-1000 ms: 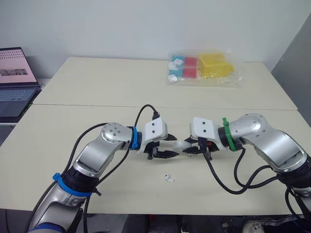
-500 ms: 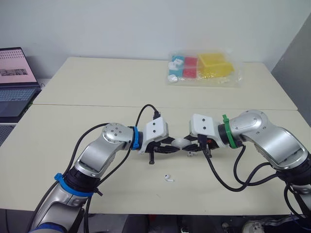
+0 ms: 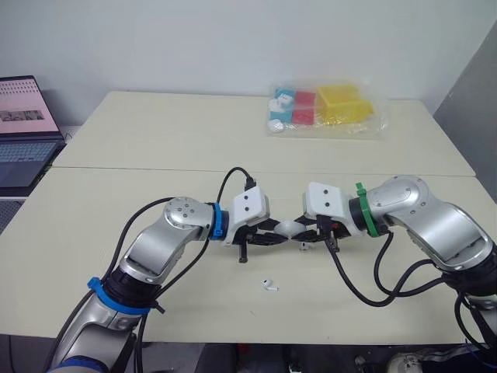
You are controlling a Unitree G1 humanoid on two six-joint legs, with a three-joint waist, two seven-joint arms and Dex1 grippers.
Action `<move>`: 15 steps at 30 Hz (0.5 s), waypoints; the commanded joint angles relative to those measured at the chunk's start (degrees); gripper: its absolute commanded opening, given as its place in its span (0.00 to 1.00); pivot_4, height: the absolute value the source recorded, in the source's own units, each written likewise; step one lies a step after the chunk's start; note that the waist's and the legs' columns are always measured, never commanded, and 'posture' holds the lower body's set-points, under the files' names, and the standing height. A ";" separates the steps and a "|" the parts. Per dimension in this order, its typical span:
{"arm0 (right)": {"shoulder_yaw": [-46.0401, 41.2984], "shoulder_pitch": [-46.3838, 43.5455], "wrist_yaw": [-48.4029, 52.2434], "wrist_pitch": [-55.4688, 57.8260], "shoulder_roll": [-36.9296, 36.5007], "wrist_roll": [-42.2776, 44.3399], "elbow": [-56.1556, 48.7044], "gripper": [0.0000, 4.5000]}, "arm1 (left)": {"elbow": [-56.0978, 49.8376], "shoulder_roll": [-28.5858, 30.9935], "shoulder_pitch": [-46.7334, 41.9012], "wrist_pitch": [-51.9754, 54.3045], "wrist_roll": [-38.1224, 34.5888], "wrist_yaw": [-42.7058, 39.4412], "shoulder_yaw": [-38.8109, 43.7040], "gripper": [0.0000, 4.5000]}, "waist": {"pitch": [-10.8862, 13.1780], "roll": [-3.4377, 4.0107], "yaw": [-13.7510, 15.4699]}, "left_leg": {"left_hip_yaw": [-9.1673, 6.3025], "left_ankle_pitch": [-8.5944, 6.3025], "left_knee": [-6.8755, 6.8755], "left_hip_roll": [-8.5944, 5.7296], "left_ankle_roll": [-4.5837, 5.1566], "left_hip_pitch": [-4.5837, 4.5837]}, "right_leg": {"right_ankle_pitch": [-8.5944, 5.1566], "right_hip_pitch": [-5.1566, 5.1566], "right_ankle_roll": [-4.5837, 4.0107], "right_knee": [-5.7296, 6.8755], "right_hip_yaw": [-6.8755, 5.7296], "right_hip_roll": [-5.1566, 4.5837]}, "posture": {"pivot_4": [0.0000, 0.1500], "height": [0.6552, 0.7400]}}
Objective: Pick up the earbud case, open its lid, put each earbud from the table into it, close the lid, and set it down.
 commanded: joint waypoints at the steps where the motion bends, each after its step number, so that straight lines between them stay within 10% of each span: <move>1: -1.24 -1.11 0.01 -0.20 -0.41 -0.87 -0.93 0.17 | -1.24 -0.40 -0.40 -0.92 -1.06 -0.01 1.27 0.15 | 0.00 0.00 0.00 | 0.00 0.00 0.00 0.00 0.00 0.00 | 0.00 0.00 0.00 0.00 0.01 0.00 | 1.00 0.99; 8: -1.12 0.76 -0.41 -0.96 -0.40 -1.56 -1.43 0.17 | -1.03 -0.54 -1.02 -1.97 -0.68 0.46 1.72 0.59 | 0.00 0.00 0.01 | 0.01 0.00 0.00 0.00 0.00 0.00 | 0.00 0.00 0.00 -0.01 0.00 0.00 | 1.00 0.99; 15: -1.21 1.86 -0.26 -2.20 -0.29 -2.27 -0.85 0.17 | -1.01 -0.53 -1.42 -1.74 -1.02 0.31 1.77 0.60 | 0.00 0.00 0.00 | 0.00 0.00 -0.01 0.00 0.00 0.00 | 0.00 0.00 0.00 -0.01 0.00 0.00 | 1.00 0.99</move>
